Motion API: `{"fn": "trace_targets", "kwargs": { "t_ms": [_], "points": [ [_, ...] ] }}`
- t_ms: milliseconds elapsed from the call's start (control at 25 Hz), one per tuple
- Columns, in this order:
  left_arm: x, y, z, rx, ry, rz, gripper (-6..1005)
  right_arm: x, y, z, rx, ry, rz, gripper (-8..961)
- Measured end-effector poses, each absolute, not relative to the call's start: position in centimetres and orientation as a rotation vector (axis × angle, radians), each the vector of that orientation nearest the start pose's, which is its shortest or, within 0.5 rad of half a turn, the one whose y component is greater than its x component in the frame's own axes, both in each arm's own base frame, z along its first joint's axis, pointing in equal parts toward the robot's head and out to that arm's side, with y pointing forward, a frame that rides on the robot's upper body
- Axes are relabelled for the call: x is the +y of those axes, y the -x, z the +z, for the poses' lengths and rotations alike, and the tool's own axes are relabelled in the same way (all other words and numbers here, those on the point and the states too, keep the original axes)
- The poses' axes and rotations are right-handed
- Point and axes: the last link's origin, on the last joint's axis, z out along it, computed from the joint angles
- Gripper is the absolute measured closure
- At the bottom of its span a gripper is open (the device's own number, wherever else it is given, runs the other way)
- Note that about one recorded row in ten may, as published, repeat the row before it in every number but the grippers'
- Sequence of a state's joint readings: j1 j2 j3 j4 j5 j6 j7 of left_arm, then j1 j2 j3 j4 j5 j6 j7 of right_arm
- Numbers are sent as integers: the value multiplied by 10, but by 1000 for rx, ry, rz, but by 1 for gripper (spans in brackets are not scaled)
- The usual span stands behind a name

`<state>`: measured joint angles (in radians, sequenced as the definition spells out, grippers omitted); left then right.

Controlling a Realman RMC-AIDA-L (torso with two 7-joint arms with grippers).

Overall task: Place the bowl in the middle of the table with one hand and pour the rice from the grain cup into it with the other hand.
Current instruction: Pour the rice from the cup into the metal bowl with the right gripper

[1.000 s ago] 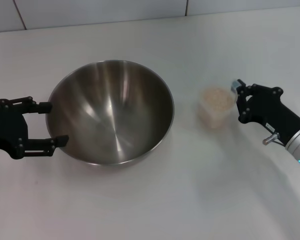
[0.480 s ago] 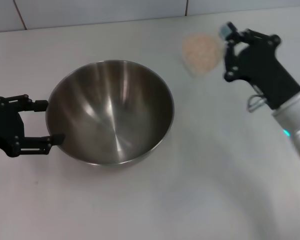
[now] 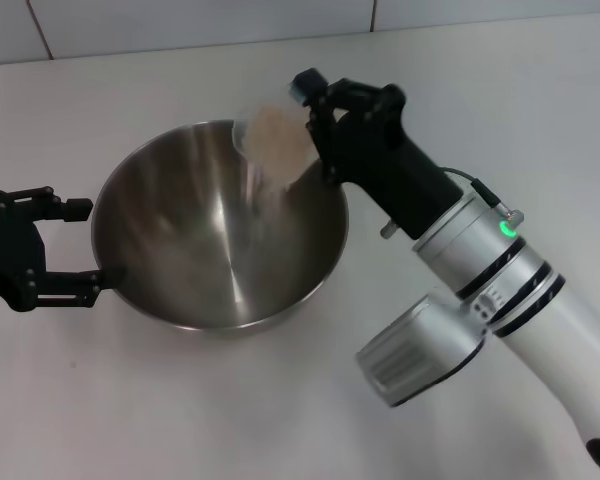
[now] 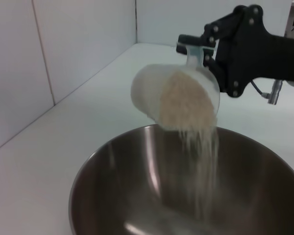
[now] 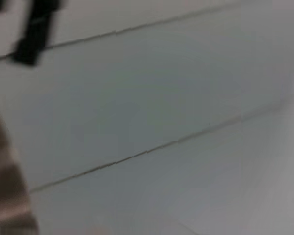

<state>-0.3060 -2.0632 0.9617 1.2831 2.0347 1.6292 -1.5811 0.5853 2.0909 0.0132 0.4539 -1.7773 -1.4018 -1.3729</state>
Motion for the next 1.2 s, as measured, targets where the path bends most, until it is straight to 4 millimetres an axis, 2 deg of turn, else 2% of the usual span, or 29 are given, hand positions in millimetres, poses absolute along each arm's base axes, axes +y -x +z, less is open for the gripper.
{"fn": "trace_targets", "kwargs": {
  "t_ms": [240,720,920,1080,1200],
  "points": [
    [307,245,58,-315,2793,-261,147,289,-190,-104,-1202,1419,27,952],
    [308,241,55,-299,2812,-262,147,284,-179,-122,-1665,1036,-367,952],
    [309,240,55,-294,2817,-265,147,276,-175,-135,-1837,912,-437,952],
    [309,239,54,-293,2820,-266,147,275,-176,-142,-1933,863,-461,952],
    [308,239,54,-295,2821,-267,147,277,-176,-141,-1903,893,-472,951]
  ]
}}
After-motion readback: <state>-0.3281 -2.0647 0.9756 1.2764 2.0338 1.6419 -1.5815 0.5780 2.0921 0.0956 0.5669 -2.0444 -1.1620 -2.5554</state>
